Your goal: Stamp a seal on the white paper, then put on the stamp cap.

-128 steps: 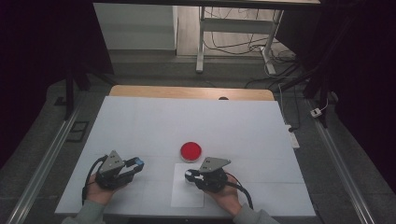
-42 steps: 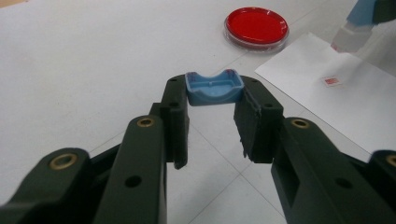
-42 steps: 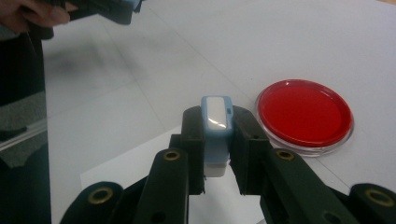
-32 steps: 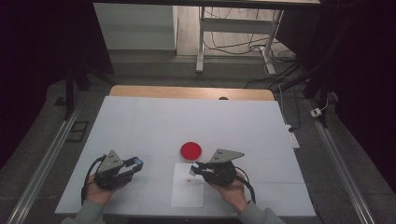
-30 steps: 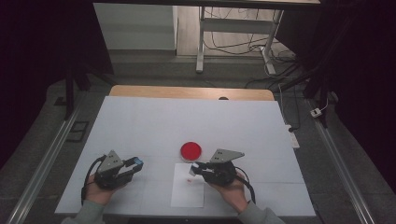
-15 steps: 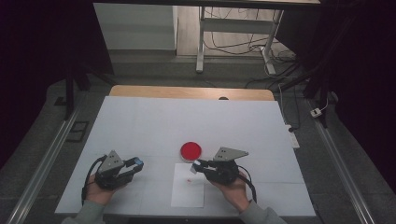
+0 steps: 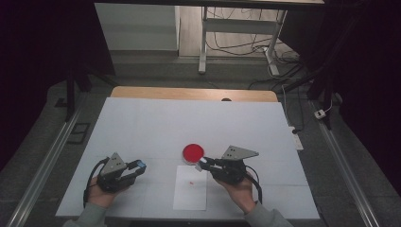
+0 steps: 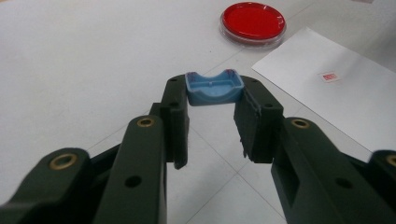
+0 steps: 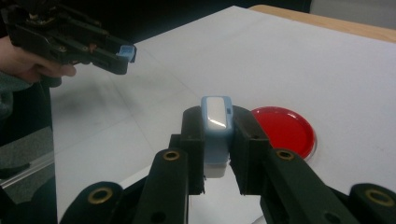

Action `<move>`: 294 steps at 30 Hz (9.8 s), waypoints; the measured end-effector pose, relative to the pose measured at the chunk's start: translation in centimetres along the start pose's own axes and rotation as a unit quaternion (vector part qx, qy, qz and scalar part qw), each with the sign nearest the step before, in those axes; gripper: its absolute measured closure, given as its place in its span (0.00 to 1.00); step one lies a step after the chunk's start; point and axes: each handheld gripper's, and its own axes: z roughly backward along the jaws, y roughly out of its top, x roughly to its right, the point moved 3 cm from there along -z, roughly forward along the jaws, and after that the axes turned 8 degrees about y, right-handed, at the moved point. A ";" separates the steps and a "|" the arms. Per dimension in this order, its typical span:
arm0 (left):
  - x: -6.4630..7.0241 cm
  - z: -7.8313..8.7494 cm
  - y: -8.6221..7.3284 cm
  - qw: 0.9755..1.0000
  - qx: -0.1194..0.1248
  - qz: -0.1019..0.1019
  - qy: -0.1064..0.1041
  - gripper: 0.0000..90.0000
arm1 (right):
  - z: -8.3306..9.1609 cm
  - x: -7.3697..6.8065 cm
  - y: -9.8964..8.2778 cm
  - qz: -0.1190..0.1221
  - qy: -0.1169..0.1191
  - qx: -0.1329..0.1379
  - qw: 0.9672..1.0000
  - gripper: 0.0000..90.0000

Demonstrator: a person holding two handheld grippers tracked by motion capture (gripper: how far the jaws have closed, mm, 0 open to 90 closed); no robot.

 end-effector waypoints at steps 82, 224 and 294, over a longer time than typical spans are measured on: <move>5.2 -4.2 3.9 0.997 -0.004 -0.064 -0.045 0.73 | 1.4 0.1 1.2 -0.005 -0.014 0.048 0.999 0.84; 11.3 -8.1 6.4 0.990 0.019 -0.139 -0.012 0.73 | -1.7 -1.3 0.7 -0.041 -0.048 0.050 0.997 0.84; 7.6 -4.5 4.5 0.997 0.012 -0.071 -0.040 0.31 | 0.2 0.3 1.1 -0.044 -0.039 0.072 0.996 0.84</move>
